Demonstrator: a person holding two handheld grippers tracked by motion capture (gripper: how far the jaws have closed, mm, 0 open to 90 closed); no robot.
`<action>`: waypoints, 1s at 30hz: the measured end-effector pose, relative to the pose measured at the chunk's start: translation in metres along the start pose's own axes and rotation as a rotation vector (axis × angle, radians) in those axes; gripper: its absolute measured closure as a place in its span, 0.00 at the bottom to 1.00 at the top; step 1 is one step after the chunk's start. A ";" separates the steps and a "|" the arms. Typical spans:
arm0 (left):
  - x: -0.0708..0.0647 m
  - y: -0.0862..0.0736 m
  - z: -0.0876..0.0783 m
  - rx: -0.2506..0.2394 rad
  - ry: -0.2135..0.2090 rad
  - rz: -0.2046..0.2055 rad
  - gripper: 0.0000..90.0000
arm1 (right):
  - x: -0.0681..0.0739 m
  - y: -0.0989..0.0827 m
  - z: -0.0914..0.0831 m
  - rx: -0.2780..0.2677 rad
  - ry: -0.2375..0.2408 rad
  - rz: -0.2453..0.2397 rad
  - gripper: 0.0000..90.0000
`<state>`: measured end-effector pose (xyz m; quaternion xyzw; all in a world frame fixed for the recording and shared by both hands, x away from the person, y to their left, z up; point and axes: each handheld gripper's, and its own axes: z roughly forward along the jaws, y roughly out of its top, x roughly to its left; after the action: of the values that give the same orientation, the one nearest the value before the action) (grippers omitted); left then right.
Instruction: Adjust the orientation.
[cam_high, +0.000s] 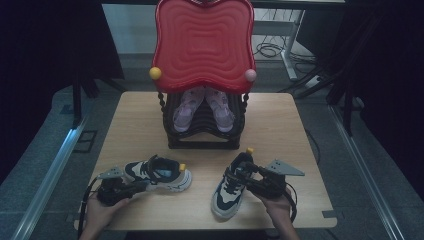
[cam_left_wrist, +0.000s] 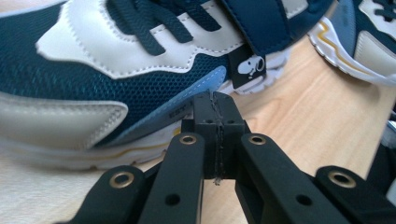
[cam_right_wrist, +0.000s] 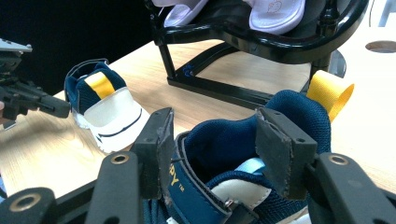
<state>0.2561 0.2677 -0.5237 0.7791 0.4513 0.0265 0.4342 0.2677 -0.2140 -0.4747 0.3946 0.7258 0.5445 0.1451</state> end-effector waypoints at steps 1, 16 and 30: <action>0.002 0.001 0.000 -0.003 0.002 -0.005 0.99 | 0.000 0.000 0.000 0.001 0.000 0.002 0.53; 0.024 0.013 0.000 -0.074 0.038 -0.081 1.00 | 0.002 -0.001 0.004 0.013 0.002 -0.002 0.53; 0.034 0.015 0.008 -0.125 0.062 -0.121 0.99 | 0.005 0.001 0.009 0.002 0.063 0.052 0.54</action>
<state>0.2901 0.2835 -0.5299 0.7207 0.5083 0.0521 0.4685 0.2703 -0.2045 -0.4760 0.3961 0.7201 0.5594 0.1079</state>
